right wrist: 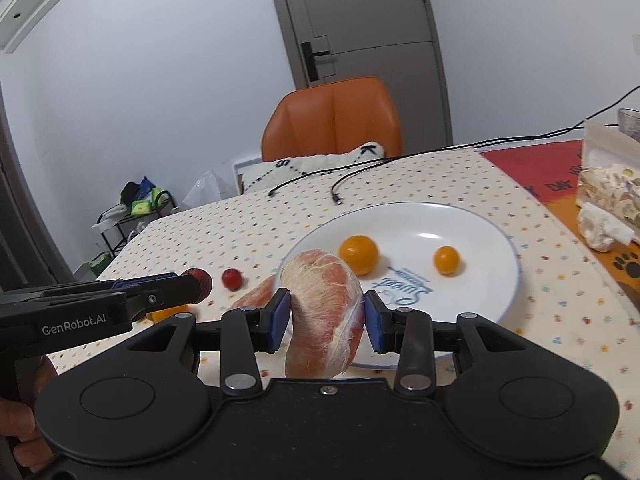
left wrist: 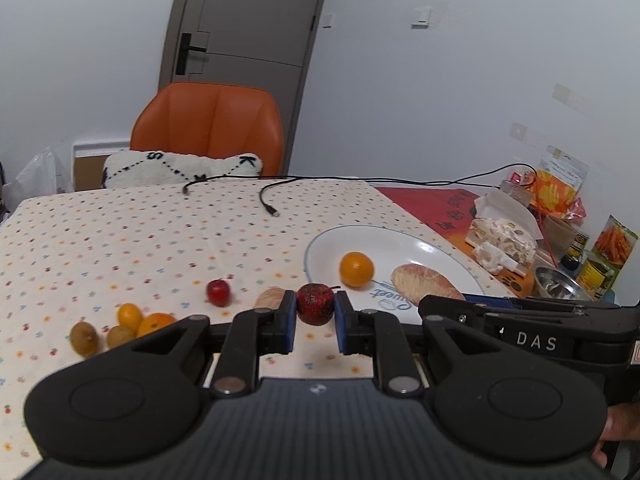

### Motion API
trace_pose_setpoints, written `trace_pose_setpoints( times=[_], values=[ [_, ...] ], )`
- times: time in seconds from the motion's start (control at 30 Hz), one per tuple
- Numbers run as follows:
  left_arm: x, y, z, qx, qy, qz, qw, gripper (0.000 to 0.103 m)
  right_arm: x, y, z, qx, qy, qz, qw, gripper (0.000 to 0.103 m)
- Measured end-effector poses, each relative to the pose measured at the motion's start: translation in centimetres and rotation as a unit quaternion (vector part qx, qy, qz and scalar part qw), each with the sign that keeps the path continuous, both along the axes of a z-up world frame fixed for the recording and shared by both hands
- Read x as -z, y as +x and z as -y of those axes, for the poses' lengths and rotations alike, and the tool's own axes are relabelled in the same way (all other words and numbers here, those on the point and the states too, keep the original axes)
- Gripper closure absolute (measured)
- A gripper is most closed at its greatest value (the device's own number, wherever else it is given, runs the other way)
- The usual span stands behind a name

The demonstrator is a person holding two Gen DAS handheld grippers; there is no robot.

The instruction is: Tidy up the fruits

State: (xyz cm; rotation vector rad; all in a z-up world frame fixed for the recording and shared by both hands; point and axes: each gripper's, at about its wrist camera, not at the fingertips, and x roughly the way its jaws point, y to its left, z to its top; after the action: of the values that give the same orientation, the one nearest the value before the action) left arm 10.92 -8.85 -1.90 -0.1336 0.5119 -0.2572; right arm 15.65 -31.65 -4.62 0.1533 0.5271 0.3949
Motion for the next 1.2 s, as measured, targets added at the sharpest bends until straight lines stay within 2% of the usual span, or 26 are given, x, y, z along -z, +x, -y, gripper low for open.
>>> trace_pose_setpoints(
  times=[0.4, 0.77, 1.2],
  values=[
    [0.2, 1.3, 3.3, 0.03, 0.003, -0.001, 0.9996, 0.085, 0.4, 0.5, 3.5, 0.034, 0.007, -0.004, 0.999, 0.065],
    [0.9, 2.9, 5.4, 0.044, 0.006, -0.007, 0.999, 0.085, 1.3, 1.5, 4.9, 0.046, 0.015, -0.012, 0.999, 0.065],
    [1.2, 3.7, 5.5, 0.015, 0.011, -0.024, 0.9995, 0.08, 1.7, 2.6, 5.2, 0.039, 0.029, -0.011, 0.999, 0.065]
  ],
)
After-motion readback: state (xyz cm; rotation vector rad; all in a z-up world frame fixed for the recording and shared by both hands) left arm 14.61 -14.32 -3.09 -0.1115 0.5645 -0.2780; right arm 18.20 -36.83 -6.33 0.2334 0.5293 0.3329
